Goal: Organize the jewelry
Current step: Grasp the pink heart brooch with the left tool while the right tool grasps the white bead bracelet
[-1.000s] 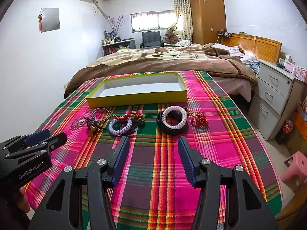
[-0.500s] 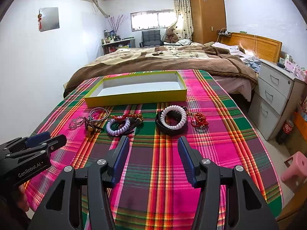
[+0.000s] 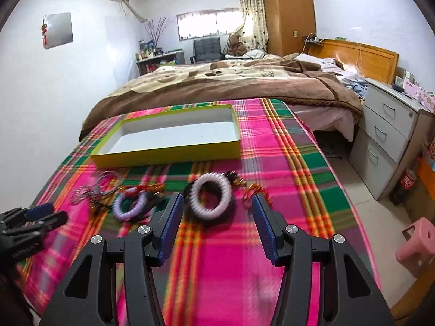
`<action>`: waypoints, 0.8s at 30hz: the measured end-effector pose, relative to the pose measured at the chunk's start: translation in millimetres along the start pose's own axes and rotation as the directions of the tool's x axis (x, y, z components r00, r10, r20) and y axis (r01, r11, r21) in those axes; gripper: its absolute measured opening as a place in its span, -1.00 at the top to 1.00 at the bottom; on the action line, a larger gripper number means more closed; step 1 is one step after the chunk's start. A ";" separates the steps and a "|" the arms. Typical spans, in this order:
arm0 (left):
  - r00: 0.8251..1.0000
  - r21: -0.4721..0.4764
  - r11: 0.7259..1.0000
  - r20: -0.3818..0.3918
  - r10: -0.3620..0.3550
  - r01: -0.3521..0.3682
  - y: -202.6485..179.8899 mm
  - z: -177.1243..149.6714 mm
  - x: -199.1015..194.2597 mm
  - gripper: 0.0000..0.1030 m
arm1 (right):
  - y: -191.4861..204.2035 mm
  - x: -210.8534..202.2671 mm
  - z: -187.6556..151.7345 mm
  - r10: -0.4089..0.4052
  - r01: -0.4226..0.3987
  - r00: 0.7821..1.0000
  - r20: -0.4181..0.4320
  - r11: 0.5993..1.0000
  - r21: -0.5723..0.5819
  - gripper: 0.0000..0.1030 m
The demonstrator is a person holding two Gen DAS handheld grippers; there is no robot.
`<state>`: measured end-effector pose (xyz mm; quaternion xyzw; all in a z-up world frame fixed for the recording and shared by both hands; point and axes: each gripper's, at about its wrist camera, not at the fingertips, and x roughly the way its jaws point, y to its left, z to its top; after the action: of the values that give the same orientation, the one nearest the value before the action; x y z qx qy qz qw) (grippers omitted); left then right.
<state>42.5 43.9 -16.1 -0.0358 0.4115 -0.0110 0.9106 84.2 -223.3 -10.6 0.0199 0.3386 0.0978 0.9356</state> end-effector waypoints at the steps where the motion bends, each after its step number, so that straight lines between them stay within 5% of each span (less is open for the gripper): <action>1: 1.000 -0.006 1.000 -0.012 0.002 -0.002 3.4 1.6 3.6 0.02 | -3.2 7.2 4.1 -0.003 0.003 1.000 -0.022 1.000 -0.008 -0.03; 6: 0.999 -0.053 0.999 -0.038 -0.005 0.003 21.1 7.6 17.4 0.03 | -7.4 37.9 14.8 0.042 -0.048 0.993 -0.107 0.998 -0.048 -0.03; 17: 0.997 -0.118 0.993 -0.075 -0.018 0.009 45.1 15.0 35.7 0.03 | -3.9 65.8 17.6 0.031 -0.052 0.982 -0.187 0.993 -0.107 0.65; 24: 0.996 -0.074 0.997 -0.085 -0.034 0.027 40.1 21.3 39.9 0.03 | -8.4 58.5 20.9 0.039 -0.052 0.987 -0.155 0.995 -0.081 0.82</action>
<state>84.5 83.1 -34.9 -0.0747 0.4498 -0.0115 0.8899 142.9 -219.4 -32.2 -0.0195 0.4044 0.1345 0.9044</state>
